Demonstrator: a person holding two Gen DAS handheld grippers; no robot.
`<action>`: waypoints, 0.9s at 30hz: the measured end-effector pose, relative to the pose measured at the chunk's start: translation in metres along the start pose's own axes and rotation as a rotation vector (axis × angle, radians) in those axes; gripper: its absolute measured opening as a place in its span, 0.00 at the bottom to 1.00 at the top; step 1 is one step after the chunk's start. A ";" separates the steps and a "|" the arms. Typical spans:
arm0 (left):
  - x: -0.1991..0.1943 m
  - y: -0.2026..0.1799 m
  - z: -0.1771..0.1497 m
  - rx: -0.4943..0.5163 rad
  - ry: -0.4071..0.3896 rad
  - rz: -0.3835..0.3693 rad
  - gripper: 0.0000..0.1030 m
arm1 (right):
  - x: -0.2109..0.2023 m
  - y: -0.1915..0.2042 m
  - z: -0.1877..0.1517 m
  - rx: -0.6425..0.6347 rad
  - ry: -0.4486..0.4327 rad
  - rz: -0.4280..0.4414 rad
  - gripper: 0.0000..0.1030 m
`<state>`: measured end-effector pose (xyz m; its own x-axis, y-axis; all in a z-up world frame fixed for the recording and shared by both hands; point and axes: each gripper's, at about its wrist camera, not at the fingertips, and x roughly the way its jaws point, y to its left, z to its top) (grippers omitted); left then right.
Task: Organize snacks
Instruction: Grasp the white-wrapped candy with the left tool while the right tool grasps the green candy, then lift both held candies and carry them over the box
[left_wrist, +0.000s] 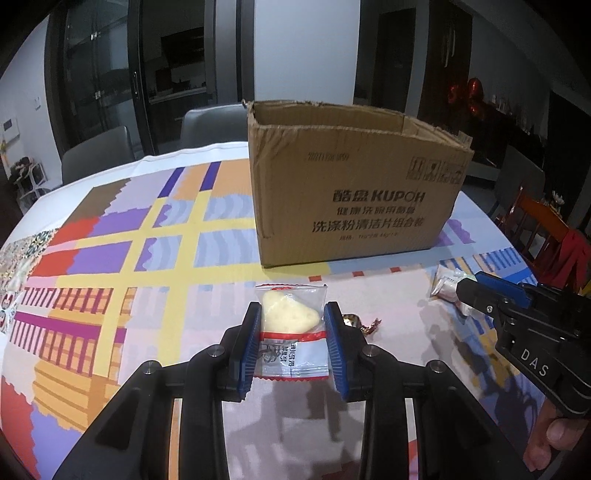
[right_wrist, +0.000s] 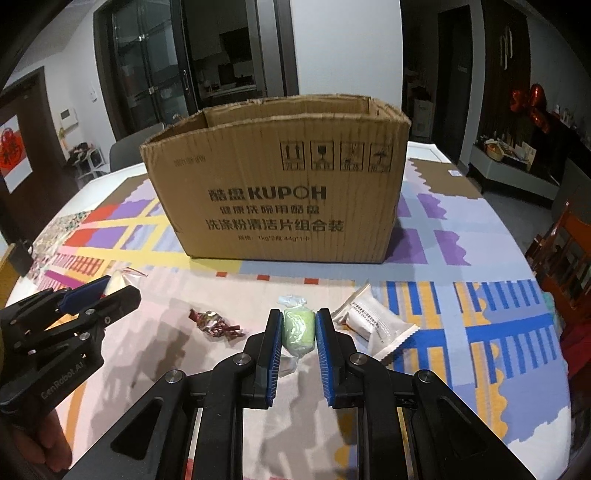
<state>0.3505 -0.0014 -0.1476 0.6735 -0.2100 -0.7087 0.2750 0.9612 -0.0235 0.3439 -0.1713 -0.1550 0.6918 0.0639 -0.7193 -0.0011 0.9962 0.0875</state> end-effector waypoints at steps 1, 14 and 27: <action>-0.003 -0.001 0.001 0.000 -0.005 0.001 0.33 | -0.003 0.000 0.001 0.000 -0.004 0.000 0.19; -0.031 -0.009 0.013 0.002 -0.043 0.016 0.33 | -0.035 -0.001 0.010 0.000 -0.055 0.008 0.19; -0.052 -0.020 0.029 0.003 -0.081 0.030 0.33 | -0.060 -0.009 0.028 -0.002 -0.110 0.006 0.19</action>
<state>0.3301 -0.0146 -0.0899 0.7348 -0.1949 -0.6497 0.2560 0.9667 -0.0005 0.3224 -0.1854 -0.0935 0.7667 0.0635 -0.6389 -0.0070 0.9959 0.0906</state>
